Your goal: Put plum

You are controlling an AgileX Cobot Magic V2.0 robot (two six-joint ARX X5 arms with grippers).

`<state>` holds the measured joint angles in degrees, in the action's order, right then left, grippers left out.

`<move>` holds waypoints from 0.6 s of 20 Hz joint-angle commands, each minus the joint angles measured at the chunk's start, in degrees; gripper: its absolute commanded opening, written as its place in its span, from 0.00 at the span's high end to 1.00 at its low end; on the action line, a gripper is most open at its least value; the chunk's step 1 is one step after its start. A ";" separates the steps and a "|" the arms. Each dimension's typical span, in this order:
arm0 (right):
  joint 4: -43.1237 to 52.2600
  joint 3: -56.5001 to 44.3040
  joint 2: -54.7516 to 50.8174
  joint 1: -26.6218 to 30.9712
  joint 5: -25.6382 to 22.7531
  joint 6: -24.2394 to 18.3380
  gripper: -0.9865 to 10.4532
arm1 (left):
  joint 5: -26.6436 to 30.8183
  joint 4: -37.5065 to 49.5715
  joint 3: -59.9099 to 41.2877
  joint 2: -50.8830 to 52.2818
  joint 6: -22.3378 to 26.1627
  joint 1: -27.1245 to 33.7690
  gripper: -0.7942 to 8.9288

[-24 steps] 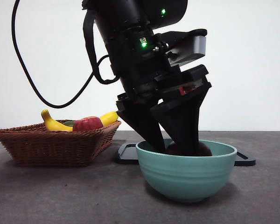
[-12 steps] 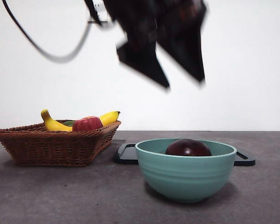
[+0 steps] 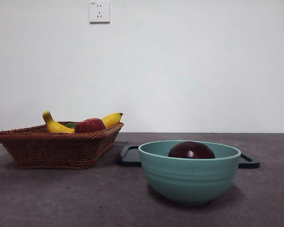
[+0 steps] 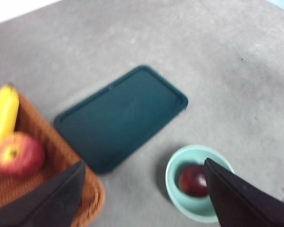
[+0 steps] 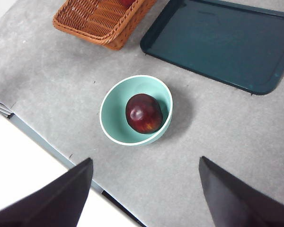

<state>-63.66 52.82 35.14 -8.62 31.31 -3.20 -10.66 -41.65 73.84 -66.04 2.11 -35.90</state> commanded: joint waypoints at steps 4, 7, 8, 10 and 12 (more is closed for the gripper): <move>0.61 1.01 0.39 -0.20 0.15 -0.17 0.60 | -4.26 1.18 -11.69 7.54 -3.26 1.07 0.50; 0.63 1.01 0.39 -0.20 0.15 -0.15 0.60 | -10.32 1.88 -19.91 12.15 -5.16 0.92 0.50; 0.63 1.01 0.59 -0.20 0.15 -0.11 0.60 | -12.87 2.16 -22.64 13.53 -5.95 0.79 0.50; 0.59 0.98 1.01 -0.20 0.20 0.09 0.60 | -17.14 1.97 -25.88 15.06 -6.51 0.50 0.50; 0.50 0.96 1.73 -0.22 0.24 0.22 0.60 | -19.69 1.70 -26.56 15.34 -7.30 0.11 0.50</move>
<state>-63.64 52.82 36.34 -8.62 31.40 -3.16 -29.91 -40.64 46.74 -50.63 -4.38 -35.38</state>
